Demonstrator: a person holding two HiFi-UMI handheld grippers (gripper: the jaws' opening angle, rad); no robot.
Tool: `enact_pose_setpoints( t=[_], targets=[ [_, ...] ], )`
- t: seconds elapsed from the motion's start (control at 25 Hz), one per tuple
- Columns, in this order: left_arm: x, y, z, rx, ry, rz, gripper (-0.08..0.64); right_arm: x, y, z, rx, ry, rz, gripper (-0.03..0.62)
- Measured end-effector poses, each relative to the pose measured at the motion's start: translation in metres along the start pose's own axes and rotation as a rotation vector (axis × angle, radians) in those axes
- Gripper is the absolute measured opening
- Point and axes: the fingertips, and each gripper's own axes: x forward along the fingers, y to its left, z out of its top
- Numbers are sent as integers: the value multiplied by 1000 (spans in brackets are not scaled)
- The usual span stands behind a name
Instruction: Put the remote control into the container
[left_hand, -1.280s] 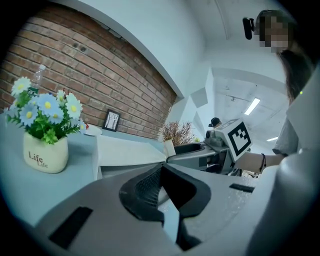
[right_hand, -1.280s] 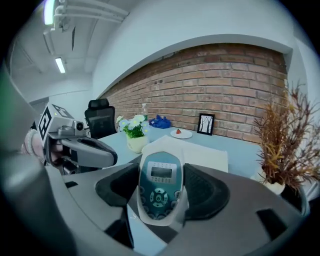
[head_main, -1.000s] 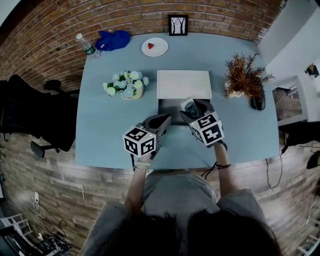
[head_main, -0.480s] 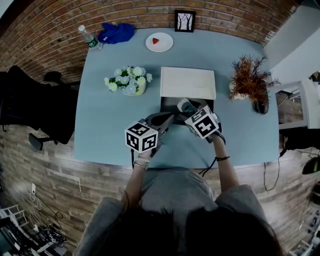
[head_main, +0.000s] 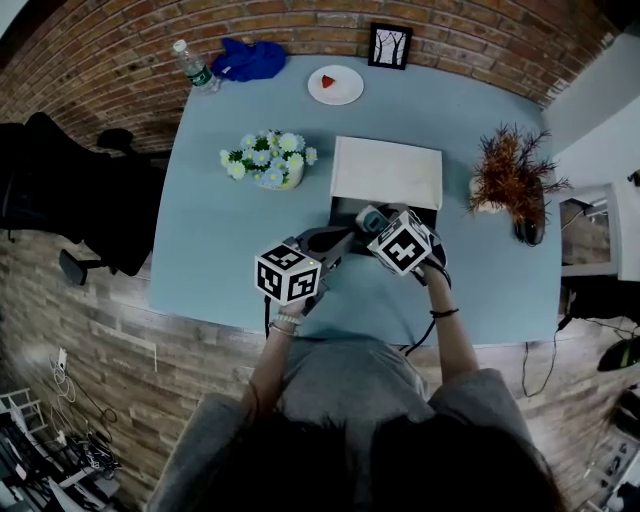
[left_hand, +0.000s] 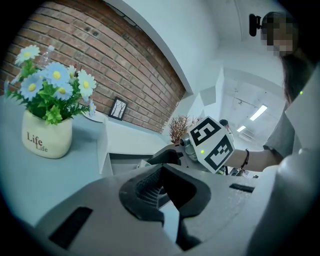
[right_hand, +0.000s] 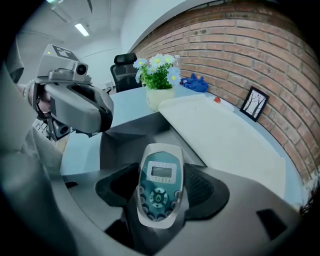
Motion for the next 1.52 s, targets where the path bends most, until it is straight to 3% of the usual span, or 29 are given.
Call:
enact_pose_setpoints(
  t=[0.24, 0.8, 1.52],
  targets=[
    [-2, 5, -2, -16, 0, 11, 3, 10, 4, -3, -36, 60, 14, 281],
    [-3, 10, -1, -22, 3, 10, 3, 17, 5, -4, -50, 94, -1, 279],
    [-12, 6, 5, 17, -30, -5, 3, 3, 1, 1, 89, -12, -40, 299]
  ],
)
